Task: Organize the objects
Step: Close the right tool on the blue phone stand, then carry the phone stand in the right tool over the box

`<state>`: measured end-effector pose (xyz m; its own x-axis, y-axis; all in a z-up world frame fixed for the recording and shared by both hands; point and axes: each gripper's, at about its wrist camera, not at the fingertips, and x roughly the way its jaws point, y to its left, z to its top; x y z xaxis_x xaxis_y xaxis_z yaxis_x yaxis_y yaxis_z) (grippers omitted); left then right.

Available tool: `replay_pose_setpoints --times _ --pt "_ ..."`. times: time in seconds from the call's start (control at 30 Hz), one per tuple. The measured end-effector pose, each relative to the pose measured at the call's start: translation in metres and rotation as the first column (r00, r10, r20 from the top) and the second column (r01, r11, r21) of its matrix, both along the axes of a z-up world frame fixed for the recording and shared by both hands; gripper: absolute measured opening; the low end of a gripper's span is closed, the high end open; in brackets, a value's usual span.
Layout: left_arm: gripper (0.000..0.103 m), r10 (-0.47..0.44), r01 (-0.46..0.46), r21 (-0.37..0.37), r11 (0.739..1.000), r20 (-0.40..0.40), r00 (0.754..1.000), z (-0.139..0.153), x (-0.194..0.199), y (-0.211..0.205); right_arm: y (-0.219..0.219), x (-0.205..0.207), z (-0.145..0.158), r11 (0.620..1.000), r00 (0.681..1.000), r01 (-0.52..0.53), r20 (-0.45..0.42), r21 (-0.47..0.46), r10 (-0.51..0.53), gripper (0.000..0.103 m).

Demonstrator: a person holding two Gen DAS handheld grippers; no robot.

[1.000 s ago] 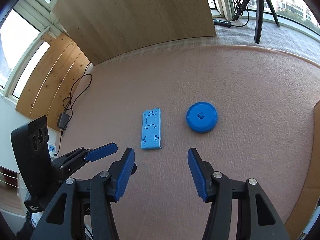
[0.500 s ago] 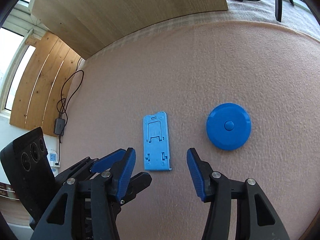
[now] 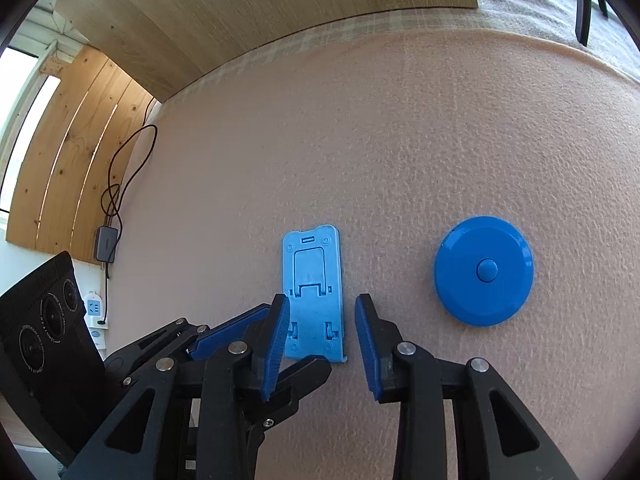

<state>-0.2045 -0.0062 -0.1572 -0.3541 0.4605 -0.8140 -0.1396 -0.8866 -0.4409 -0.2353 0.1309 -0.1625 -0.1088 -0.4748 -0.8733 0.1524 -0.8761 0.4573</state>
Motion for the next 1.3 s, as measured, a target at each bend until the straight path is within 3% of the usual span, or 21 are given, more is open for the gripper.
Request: replay_pose_setpoints --times 0.37,0.73,0.97,1.3 --pt "0.045 0.016 -0.016 -0.007 1.000 -0.016 1.000 0.002 0.008 0.008 0.007 0.007 0.003 1.000 1.000 0.004 -0.009 -0.010 -0.004 0.023" --pt "0.045 -0.010 0.009 -0.022 1.000 -0.072 0.997 0.029 0.038 0.032 0.038 0.043 0.027 0.999 0.997 0.017 -0.077 -0.028 -0.019 0.023" --pt "0.045 -0.070 0.068 -0.021 0.997 -0.121 0.990 0.055 0.057 0.069 0.080 0.066 0.056 0.996 0.988 0.076 -0.134 -0.046 -0.081 0.023" --pt "0.045 -0.203 0.205 -0.011 0.979 -0.172 0.964 0.083 0.078 0.158 0.168 0.112 0.085 0.975 0.956 0.216 -0.189 -0.060 -0.223 0.023"
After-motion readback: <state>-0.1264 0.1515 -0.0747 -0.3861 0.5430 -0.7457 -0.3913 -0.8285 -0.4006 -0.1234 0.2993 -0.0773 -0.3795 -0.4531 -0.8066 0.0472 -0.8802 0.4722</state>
